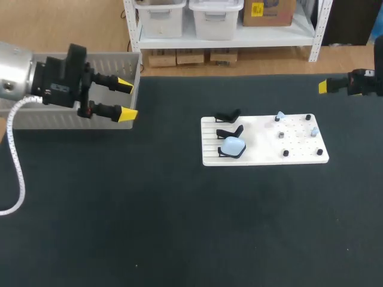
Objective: Pick up each earbud case from the left stands, insert the matching earbuds, close the lid, and place the case in the box.
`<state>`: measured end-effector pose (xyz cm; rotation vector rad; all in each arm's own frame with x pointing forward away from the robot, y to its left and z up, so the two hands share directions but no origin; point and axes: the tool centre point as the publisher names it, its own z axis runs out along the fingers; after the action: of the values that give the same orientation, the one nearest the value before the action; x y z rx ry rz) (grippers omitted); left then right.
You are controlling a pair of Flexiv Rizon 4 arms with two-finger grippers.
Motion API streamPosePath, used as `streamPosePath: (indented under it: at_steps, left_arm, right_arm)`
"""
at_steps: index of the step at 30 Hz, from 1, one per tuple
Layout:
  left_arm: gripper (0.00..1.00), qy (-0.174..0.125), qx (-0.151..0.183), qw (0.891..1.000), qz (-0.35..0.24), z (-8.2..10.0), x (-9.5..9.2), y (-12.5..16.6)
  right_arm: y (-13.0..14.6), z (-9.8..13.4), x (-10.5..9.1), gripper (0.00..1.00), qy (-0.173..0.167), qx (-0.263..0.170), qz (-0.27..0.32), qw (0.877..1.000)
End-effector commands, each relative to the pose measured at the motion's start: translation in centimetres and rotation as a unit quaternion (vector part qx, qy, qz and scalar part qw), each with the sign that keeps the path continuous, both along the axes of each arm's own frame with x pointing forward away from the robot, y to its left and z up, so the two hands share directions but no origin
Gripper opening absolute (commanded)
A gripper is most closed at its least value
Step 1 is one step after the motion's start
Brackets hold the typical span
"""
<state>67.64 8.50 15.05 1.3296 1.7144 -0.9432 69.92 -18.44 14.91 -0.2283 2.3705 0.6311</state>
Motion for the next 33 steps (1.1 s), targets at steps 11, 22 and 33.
streamPosePath:
  at_steps: [11, 22, 33]
  left_arm:
    - [1.00, -0.003, 0.001, 0.999, -0.037, -3.9, -1.2, -4.1]
    - [1.00, -0.032, -0.008, 0.996, -0.085, -5.3, -1.5, -9.2]
    - [1.00, -0.015, 0.000, 0.995, -0.095, -7.4, -1.8, -13.3]
  right_arm:
    - [0.0, 0.0, 0.0, 1.00, 0.000, 0.000, 0.000, 1.000]
    - [0.0, 0.0, 0.0, 1.00, 0.000, 0.000, 0.000, 1.000]
    - [0.0, 0.0, 0.0, 1.00, 0.000, 0.000, 0.000, 1.000]
